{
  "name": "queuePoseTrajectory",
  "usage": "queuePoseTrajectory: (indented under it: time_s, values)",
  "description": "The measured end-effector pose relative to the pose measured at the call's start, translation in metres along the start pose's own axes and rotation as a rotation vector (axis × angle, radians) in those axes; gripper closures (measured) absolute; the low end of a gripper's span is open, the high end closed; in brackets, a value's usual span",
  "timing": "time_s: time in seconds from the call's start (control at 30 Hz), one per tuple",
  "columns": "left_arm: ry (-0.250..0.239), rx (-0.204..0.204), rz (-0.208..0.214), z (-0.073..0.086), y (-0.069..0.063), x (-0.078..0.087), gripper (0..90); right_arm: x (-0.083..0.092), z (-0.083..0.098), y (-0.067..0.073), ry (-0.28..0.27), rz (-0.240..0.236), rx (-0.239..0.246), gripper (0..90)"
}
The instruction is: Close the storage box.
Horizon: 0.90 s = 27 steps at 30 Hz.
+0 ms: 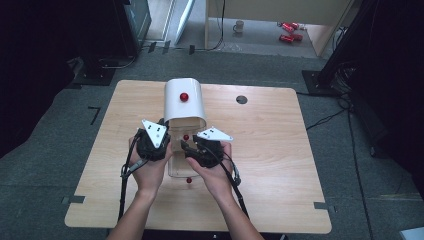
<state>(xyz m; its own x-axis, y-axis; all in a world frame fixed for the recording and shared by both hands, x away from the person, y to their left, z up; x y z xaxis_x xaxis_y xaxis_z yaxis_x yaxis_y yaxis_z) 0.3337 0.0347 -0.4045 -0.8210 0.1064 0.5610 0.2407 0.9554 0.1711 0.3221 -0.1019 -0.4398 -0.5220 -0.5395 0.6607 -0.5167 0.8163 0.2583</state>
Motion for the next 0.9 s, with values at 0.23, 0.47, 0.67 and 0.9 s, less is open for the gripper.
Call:
queuePoseTrajectory:
  time_s: [0.23,0.47,0.67,0.9]
  values:
    - [0.005,-0.028,0.052,-0.001,0.007,-0.001,66.7,0.002,0.011,0.002,0.009,-0.015,0.01,50.4]
    - [0.014,-0.002,0.134,0.003,0.021,-0.005,63.7,0.01,0.027,0.001,0.016,-0.019,0.008,49.0]
    - [0.02,0.008,0.183,0.003,0.026,-0.006,64.0,0.017,0.046,-0.001,0.024,-0.019,0.005,47.8]
    - [0.013,0.027,0.208,0.001,0.03,-0.006,65.9,0.023,0.062,-0.003,0.035,-0.018,0.0,46.7]
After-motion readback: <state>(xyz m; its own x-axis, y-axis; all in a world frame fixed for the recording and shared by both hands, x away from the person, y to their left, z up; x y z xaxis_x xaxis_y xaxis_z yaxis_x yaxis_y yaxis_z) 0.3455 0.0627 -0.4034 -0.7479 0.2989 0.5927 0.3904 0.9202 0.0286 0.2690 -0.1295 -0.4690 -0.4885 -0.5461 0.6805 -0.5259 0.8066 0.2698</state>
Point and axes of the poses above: each handheld gripper's, and its own axes: x roughly backward along the jaws, z roughly out of its underside, y roughly to its left, the point moved 4 cm from there along -x, roughly forward along the jaws, and after that the axes turned 15 degrees about y, right-handed, at the moved point
